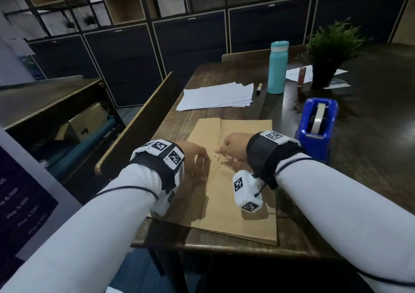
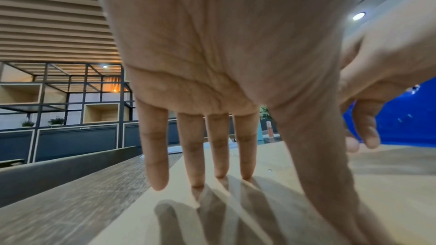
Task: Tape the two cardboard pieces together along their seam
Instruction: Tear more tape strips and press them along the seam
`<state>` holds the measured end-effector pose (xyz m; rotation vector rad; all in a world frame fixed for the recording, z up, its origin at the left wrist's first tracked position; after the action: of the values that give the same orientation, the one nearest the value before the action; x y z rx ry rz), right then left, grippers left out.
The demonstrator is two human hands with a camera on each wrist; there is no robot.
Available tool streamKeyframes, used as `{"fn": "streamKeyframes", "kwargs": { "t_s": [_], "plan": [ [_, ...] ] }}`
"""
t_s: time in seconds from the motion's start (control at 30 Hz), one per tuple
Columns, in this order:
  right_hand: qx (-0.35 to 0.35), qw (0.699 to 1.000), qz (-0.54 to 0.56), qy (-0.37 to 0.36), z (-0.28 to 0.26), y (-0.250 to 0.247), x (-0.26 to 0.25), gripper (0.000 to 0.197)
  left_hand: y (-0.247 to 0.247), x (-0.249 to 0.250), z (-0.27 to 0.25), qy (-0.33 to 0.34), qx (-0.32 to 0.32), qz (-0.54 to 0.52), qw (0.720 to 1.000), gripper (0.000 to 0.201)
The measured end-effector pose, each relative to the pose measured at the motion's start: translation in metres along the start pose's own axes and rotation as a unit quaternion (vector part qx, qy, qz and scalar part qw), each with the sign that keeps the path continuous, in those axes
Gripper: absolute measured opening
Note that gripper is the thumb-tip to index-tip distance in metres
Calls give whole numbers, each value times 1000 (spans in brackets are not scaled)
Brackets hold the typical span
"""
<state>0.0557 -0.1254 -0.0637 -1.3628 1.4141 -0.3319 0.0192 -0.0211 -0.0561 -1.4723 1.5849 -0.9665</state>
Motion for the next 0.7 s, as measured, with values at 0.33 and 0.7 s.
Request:
{"fn": "streamKeyframes", "kwargs": {
  "t_s": [0.33,0.7],
  "plan": [
    [265,954,-40,-133,-103,-94,21,25,-61,58,-17,62,196,-87,975,38],
    [359,926,-88,-78,-132,-138,104,40,-94,174,-7,173,248,-212,929,33]
  ]
}}
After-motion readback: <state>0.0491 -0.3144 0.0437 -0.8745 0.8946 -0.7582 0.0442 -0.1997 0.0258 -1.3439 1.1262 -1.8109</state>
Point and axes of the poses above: each hand's wrist, its own z-axis towards the middle knuckle, its own y-axis out of the palm, x = y × z, the point moved 9 cm from there along z, towards the middle knuckle, and after that the axes turned 4 degrees about -x, right-handed, at the moved point
